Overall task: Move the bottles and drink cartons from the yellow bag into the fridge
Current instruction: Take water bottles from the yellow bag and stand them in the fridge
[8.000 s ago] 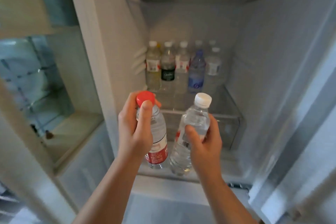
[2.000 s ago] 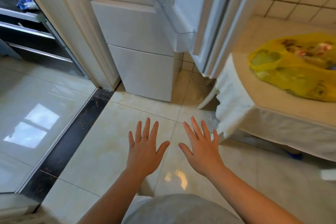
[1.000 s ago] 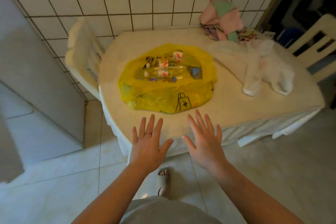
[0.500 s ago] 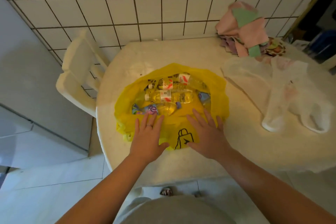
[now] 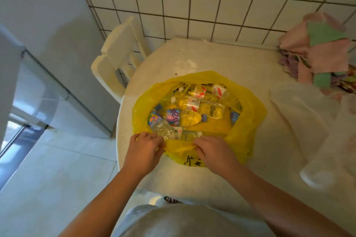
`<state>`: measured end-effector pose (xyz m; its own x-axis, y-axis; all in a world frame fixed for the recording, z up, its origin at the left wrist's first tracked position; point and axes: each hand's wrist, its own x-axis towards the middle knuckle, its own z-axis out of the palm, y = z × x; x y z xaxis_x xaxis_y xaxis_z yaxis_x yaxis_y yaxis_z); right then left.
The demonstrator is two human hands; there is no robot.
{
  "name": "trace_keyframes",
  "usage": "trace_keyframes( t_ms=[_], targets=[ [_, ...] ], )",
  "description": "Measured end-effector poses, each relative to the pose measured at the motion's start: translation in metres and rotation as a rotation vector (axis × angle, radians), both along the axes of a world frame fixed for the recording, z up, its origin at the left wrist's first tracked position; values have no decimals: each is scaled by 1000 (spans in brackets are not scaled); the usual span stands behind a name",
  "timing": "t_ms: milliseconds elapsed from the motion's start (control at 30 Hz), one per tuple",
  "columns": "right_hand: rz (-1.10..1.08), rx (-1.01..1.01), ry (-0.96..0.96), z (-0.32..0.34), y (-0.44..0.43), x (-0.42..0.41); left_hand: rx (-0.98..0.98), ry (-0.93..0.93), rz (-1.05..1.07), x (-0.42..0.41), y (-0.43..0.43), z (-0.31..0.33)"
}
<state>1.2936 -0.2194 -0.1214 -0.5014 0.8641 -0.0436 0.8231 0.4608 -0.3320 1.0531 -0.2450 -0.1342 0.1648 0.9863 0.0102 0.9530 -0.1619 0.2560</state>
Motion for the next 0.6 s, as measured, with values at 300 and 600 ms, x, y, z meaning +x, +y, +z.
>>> trace_keyframes(
  t_ms=[300,600],
  targets=[
    [-52,-140,59,1,13,-13,-156,-104,117,-8,-15,-8],
    [-103,-202,-188,-9,40,-5,-9,91,-257,-4,57,24]
  ],
)
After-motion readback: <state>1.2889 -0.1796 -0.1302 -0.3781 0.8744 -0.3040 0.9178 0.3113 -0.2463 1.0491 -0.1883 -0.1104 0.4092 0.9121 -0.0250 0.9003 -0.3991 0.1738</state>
